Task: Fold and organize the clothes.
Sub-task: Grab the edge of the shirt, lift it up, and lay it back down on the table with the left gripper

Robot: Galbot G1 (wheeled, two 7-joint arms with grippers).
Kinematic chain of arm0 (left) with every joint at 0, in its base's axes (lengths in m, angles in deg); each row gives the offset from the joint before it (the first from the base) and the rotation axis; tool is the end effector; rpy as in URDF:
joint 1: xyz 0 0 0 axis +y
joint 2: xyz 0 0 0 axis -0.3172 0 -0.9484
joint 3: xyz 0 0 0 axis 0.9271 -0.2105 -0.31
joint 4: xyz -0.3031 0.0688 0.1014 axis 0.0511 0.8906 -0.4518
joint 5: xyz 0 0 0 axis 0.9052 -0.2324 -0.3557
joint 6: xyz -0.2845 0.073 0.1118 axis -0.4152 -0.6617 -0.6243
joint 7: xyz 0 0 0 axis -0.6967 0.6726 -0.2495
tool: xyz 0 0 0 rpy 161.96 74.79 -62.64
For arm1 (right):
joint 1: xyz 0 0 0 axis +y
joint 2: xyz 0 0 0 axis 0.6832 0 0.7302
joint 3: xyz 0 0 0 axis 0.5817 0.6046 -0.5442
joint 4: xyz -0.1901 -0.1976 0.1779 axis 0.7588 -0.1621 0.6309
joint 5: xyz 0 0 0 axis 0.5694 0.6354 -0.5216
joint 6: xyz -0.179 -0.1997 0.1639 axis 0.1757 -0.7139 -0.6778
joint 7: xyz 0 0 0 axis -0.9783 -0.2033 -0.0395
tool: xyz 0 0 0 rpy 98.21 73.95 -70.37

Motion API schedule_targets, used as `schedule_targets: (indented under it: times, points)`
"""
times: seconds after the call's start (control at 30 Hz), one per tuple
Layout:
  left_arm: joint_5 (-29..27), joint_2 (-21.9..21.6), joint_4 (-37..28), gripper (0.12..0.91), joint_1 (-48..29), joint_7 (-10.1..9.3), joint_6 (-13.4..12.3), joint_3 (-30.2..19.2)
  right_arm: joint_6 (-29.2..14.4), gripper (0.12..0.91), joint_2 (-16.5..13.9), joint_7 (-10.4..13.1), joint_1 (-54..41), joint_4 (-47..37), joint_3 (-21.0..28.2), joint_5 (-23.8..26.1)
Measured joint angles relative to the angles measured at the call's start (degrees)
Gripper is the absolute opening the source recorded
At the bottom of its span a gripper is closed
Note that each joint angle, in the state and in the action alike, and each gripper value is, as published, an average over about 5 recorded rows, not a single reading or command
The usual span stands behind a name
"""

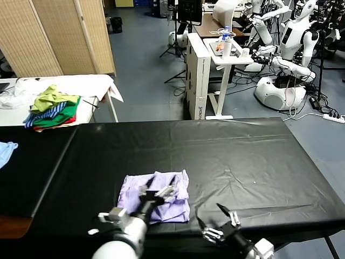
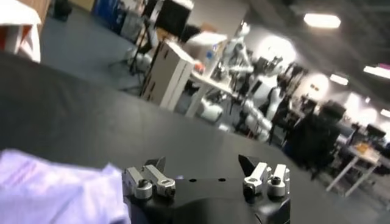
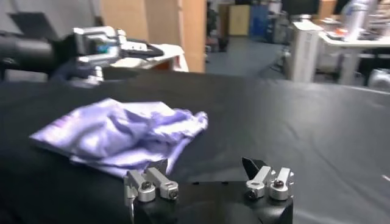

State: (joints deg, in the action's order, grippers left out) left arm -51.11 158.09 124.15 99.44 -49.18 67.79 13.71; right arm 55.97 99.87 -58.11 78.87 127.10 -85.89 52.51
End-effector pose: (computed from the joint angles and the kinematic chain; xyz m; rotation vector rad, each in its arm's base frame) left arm 0.1504 -0.0223 -0.2408 -0.3605 -2.7917 0.3215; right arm 0.1249 -0.0382 -0.2412 0.8553 -2.6385 0.1001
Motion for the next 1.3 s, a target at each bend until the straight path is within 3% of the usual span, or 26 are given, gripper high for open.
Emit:
schedule_targets:
  times: [0.13, 0.3, 0.57, 0.9, 1.3]
  points:
    - [0.14, -5.91, -0.82, 0.907, 0.44, -0.03, -0.58, 4.87, 1.42, 0.907, -2.67, -0.64, -10.02, -1.90, 7.54, -1.09]
    - [-0.67, -8.85, -1.56, 0.907, 1.41, 0.05, -1.07, 9.06, 4.26, 0.907, -4.27, -1.00, -21.44, -4.49, 16.68, -3.92]
    - [-0.93, -10.21, -1.78, 0.907, 2.73, 0.00, -1.30, 13.39, 8.97, 0.907, -5.41, -1.88, -37.26, -6.91, 27.80, -6.71]
    - [-2.15, -9.16, -1.69, 0.907, 4.10, -0.03, -1.73, 15.72, 11.56, 0.905, -6.08, -2.21, -49.30, -8.11, 36.27, -9.10]
    - [-3.71, -8.30, -2.20, 0.907, 4.38, 0.00, -2.37, 15.83, 12.20, 0.599, -5.48, -2.98, -54.84, -9.79, 40.68, -9.14]
